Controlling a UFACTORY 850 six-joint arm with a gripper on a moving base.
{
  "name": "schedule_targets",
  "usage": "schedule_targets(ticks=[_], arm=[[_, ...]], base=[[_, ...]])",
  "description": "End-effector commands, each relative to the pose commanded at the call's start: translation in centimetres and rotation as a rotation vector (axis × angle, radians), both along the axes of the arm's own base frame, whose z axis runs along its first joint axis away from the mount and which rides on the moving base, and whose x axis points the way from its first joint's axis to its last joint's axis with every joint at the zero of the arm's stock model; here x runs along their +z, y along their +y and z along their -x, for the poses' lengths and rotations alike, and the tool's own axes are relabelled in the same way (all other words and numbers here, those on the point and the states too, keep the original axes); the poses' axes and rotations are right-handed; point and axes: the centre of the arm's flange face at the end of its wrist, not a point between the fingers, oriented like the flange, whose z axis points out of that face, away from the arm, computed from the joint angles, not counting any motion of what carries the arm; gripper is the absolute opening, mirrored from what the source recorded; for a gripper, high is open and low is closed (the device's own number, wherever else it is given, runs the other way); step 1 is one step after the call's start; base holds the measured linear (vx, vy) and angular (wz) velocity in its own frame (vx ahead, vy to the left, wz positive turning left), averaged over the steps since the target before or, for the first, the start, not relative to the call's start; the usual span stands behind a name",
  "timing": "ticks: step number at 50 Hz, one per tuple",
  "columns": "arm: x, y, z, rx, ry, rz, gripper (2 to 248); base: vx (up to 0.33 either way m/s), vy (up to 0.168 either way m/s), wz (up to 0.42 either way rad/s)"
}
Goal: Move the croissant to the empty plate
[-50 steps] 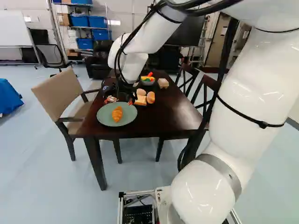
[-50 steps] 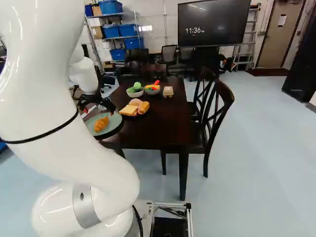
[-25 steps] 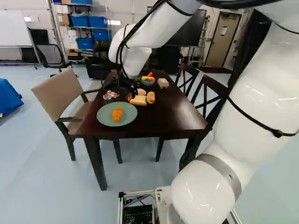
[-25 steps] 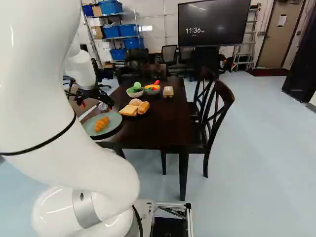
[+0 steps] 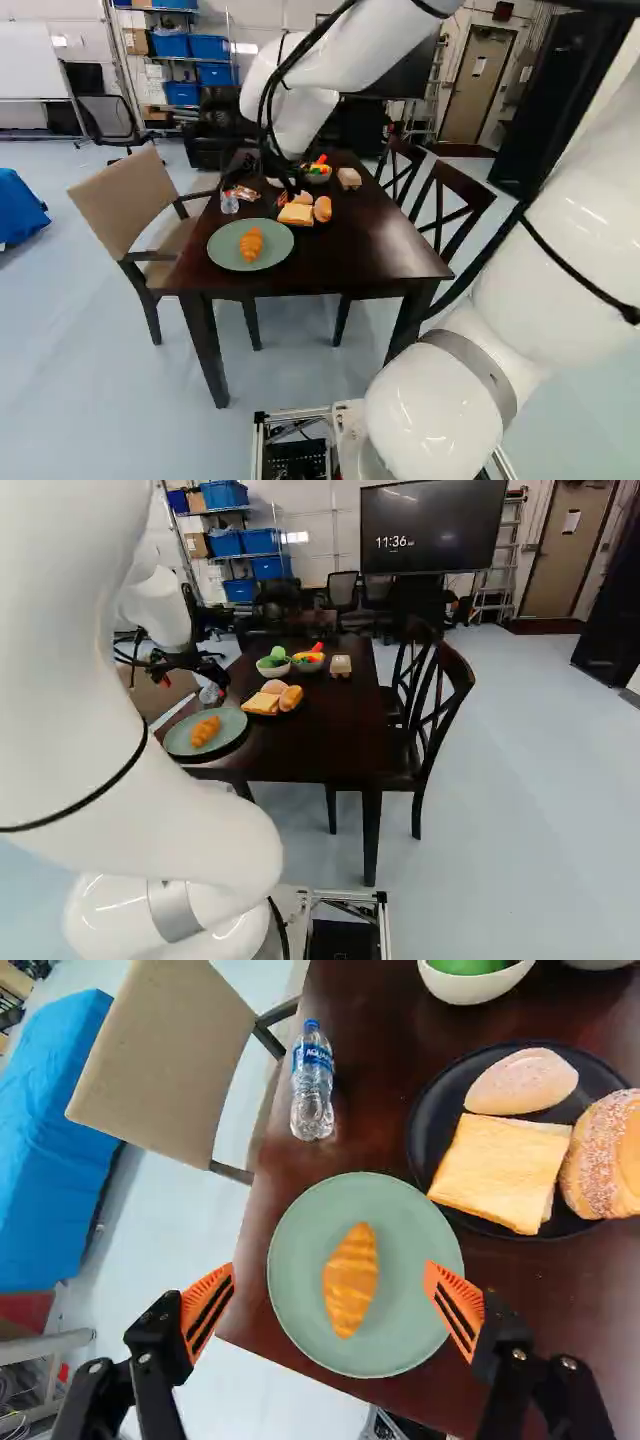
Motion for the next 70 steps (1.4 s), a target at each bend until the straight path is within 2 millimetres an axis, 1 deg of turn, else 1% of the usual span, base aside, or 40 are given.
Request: schedule_targets(ticks=[15,31,70], arm=[[1.6,-3.0,2.5,-0.042,-0.045,-0.02,247],[1.3,-5.9,4.5,-0.092,-0.058,-0.025,247],[0.2,-11.4,3.3,-0.244,-0.04,-0.014,247]], base=[[0.0,0.0,0.0],[0.0,0.0,0.0],[0.0,0.0,0.0]])
